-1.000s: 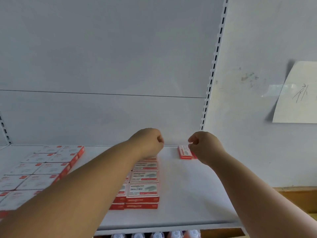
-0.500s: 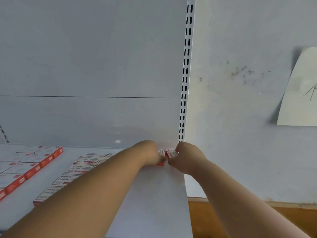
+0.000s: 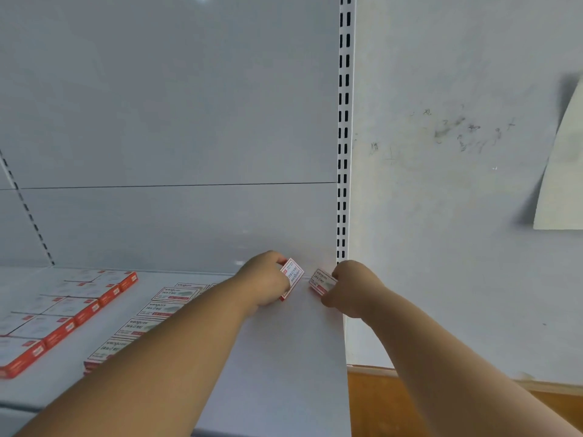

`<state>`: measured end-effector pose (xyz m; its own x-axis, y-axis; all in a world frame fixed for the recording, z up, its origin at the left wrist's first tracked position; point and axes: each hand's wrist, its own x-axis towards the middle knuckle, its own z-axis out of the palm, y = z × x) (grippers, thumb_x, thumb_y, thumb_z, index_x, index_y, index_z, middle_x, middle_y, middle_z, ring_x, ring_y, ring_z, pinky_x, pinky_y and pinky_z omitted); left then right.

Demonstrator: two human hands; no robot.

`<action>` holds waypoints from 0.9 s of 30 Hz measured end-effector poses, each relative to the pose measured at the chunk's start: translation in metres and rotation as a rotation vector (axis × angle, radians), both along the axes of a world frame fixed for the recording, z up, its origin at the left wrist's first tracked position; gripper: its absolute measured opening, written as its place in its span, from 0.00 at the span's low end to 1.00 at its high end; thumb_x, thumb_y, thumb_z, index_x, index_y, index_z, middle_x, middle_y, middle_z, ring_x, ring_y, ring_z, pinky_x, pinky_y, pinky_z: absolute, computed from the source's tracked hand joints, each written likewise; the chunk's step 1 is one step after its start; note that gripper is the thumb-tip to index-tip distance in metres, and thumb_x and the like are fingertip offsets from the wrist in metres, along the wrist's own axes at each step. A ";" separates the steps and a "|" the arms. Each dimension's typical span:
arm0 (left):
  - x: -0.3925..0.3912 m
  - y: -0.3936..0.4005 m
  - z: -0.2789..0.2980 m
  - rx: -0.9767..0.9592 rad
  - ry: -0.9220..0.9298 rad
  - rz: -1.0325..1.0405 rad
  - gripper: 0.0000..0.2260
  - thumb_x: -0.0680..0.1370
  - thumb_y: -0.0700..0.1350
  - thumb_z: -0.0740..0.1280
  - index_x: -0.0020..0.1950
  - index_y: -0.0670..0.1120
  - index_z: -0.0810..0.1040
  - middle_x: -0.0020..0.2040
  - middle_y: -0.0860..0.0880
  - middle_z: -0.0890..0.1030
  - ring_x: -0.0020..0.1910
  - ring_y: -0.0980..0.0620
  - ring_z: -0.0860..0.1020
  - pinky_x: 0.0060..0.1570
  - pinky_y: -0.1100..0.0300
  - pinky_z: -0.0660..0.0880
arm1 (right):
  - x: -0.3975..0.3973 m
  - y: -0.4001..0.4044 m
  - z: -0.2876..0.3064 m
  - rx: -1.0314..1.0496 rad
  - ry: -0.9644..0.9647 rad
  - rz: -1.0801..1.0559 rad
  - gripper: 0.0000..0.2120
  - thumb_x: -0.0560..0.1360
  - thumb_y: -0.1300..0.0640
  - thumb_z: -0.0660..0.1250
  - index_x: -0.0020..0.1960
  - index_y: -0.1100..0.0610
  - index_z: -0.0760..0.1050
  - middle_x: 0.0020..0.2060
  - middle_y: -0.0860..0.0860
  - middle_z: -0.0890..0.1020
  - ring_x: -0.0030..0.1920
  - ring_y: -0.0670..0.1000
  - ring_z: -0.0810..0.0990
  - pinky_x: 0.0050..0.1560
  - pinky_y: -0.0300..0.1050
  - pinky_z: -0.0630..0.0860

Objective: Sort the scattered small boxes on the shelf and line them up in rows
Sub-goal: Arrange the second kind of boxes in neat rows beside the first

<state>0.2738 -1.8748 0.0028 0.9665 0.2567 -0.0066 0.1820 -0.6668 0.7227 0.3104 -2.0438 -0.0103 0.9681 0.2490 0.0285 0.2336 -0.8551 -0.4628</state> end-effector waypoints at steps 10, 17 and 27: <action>-0.014 0.064 0.028 -0.346 -0.143 -0.006 0.07 0.75 0.40 0.70 0.51 0.48 0.76 0.47 0.45 0.84 0.44 0.49 0.84 0.41 0.55 0.82 | -0.024 0.035 0.023 0.484 0.057 -0.139 0.09 0.73 0.59 0.61 0.47 0.56 0.80 0.38 0.55 0.83 0.33 0.54 0.78 0.33 0.42 0.72; -0.037 0.141 0.049 -0.621 -0.261 -0.043 0.13 0.75 0.39 0.71 0.55 0.54 0.76 0.40 0.47 0.87 0.34 0.52 0.84 0.35 0.59 0.77 | -0.057 0.090 0.043 0.985 0.077 -0.074 0.08 0.75 0.65 0.69 0.52 0.56 0.78 0.42 0.55 0.86 0.36 0.52 0.84 0.34 0.44 0.74; -0.030 0.191 0.012 -0.295 -0.226 0.090 0.09 0.78 0.40 0.66 0.52 0.55 0.72 0.45 0.50 0.84 0.35 0.53 0.85 0.29 0.63 0.78 | -0.058 0.155 0.019 0.802 0.008 -0.345 0.03 0.76 0.59 0.70 0.46 0.52 0.80 0.38 0.54 0.86 0.31 0.48 0.78 0.26 0.39 0.70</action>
